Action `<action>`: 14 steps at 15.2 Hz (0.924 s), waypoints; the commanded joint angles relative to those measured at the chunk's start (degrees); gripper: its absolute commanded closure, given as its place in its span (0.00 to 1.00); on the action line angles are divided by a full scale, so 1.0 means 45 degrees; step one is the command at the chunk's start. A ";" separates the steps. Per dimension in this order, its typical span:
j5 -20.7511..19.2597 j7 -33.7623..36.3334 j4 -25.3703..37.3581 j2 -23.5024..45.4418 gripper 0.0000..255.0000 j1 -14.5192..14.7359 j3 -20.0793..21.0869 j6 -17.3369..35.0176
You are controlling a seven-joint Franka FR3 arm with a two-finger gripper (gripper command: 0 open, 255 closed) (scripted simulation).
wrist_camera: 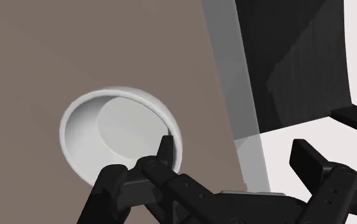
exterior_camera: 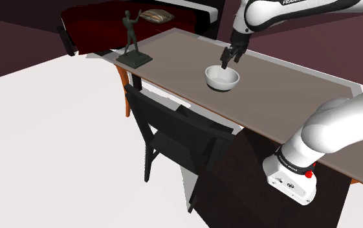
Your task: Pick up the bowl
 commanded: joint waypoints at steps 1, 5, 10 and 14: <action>-0.0148 -0.0145 0.0146 0.0868 0.00 -0.0083 -0.0119 0.0737; -0.0400 -0.0364 0.0541 0.2664 0.00 -0.0232 -0.0321 0.2131; -0.0646 -0.0616 0.1425 0.5033 0.00 -0.0413 -0.0546 0.3616; -0.0776 -0.0814 0.2424 0.6962 0.00 -0.0566 -0.0686 0.4555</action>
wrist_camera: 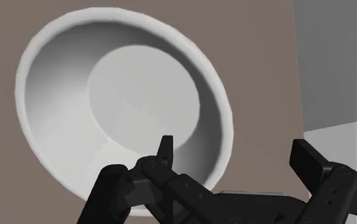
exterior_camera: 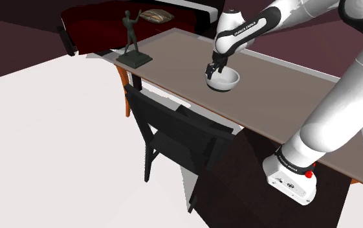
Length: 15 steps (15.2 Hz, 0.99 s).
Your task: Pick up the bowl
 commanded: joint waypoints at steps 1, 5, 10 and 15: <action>-0.0038 -0.0096 0.0201 0.0592 0.00 -0.0075 -0.0063 0.0408; -0.0076 -0.0019 0.0031 0.1065 0.00 -0.0087 -0.0073 0.1049; -0.0101 0.0032 -0.0055 0.1389 0.00 -0.0093 -0.0080 0.1457; -0.0099 0.0029 -0.0044 0.1399 1.00 -0.0095 -0.0080 0.1456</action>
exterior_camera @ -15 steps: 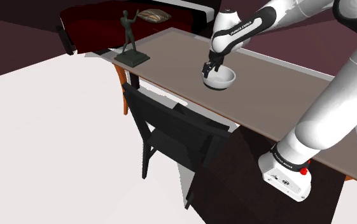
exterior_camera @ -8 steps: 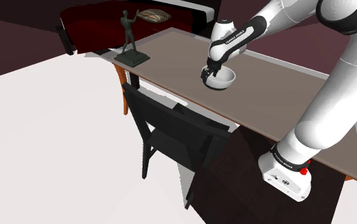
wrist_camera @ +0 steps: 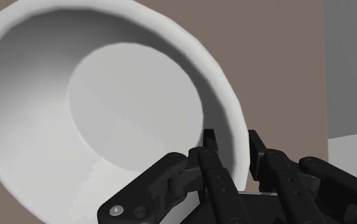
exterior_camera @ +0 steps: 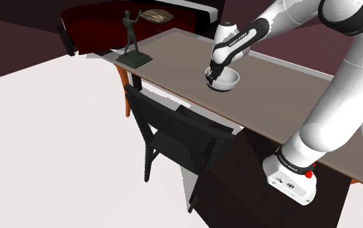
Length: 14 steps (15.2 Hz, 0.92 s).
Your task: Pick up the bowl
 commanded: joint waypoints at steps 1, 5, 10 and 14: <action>0.0001 0.0001 -0.0003 0.0007 1.00 -0.0001 -0.0001 0.0002; -0.0001 0.0002 -0.0014 -0.0002 1.00 0.0000 -0.0001 0.0004; 0.0047 -0.0095 0.0170 -0.0617 1.00 0.0012 0.0014 -0.0792; 0.0083 -0.0170 0.0367 -0.1068 1.00 0.0023 0.0024 -0.1438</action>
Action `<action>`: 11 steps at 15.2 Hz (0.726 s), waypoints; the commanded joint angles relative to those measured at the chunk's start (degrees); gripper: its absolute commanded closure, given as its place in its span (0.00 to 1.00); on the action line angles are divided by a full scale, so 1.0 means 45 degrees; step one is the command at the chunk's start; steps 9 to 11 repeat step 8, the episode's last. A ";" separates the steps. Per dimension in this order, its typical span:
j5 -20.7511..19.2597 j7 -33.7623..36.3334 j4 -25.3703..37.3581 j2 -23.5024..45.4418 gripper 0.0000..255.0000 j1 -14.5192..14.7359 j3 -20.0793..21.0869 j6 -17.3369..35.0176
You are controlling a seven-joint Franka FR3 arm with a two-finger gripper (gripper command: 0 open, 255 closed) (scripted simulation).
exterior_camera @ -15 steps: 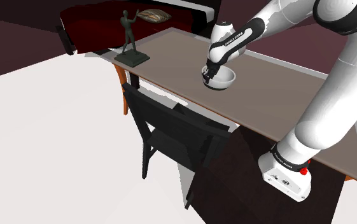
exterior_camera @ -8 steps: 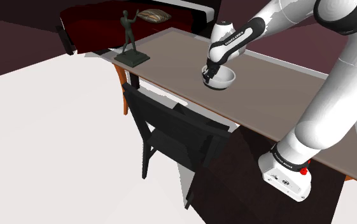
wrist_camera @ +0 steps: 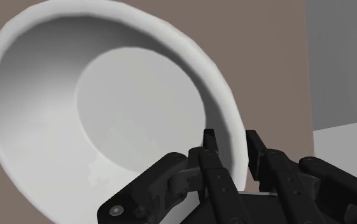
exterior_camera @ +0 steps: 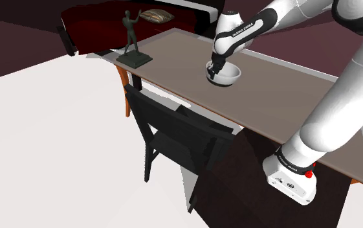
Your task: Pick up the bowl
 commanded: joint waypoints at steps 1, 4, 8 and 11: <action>0.0014 -0.0049 0.0086 -0.0209 1.00 -0.0005 -0.0003 -0.0276; 0.0040 -0.0103 0.0271 -0.0515 1.00 0.0004 0.0005 -0.0766; 0.0058 -0.0141 0.0419 -0.0721 1.00 0.0010 0.0011 -0.1118; 0.0058 -0.0141 0.0419 -0.0721 1.00 0.0010 0.0011 -0.1118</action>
